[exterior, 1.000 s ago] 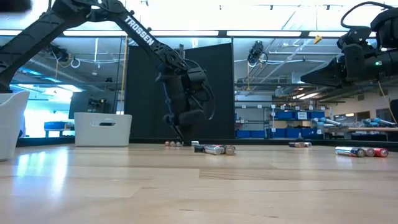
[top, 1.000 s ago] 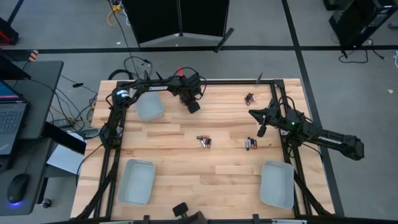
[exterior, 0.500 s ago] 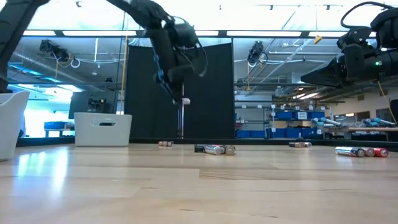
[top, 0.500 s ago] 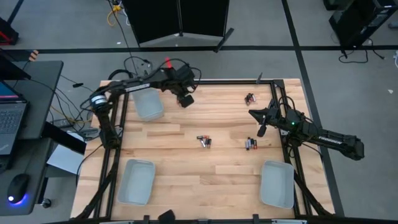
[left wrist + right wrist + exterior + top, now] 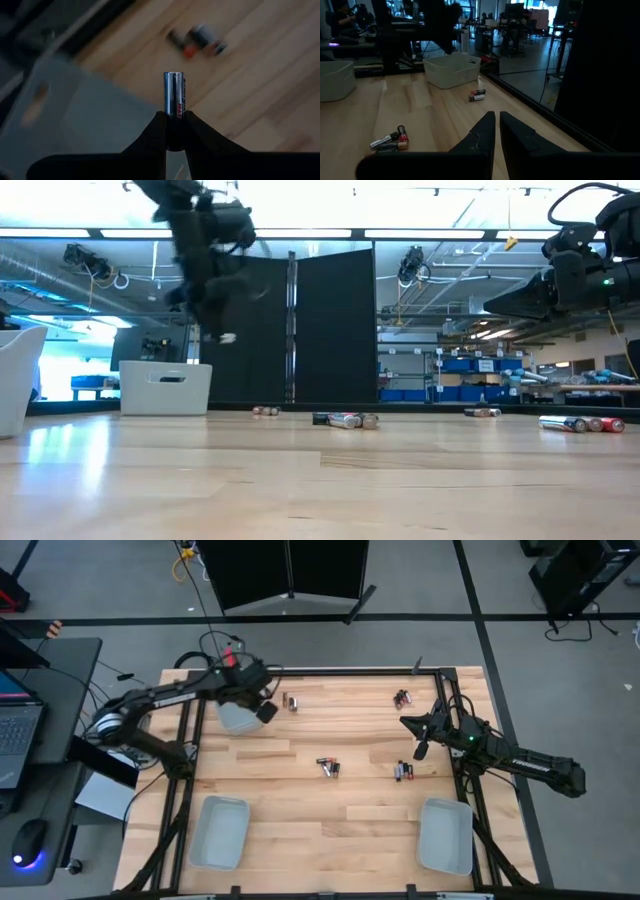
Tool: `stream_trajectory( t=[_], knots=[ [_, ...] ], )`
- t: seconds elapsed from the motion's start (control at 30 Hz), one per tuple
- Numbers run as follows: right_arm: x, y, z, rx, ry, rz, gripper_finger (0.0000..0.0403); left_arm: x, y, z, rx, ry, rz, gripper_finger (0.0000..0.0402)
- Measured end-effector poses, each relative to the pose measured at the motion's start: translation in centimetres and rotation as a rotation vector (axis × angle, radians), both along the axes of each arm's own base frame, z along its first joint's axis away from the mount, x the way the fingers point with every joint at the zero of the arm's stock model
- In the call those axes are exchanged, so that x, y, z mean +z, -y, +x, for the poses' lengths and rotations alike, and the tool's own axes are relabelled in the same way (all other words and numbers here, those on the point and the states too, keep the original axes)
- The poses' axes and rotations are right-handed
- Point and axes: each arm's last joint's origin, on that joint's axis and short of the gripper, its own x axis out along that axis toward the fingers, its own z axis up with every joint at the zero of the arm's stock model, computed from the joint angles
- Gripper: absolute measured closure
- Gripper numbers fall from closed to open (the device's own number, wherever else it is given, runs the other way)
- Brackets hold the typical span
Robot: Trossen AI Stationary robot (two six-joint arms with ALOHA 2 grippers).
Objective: Sort batteries
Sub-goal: Put the silver battery into the top left gray bin
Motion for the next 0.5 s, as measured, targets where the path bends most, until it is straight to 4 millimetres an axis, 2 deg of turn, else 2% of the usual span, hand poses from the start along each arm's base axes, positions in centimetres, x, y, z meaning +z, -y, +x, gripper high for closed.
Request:
stream_trajectory(
  t=[0.1,0.23,0.5],
  knots=[
    [0.0,0.0,0.0,0.000,0.000,0.000,0.0364,-1.5,0.0,-1.9,0.044,-0.032,-0.017,0.0356],
    [0.0,0.0,0.0,0.000,0.000,0.000,0.0364,-3.3,-1.0,-3.6,0.088,-0.093,-0.045,0.0356],
    [0.0,0.0,0.0,0.000,0.000,0.000,0.0364,-5.8,-4.6,-4.0,0.073,-0.081,-0.110,0.0356]
  ],
)
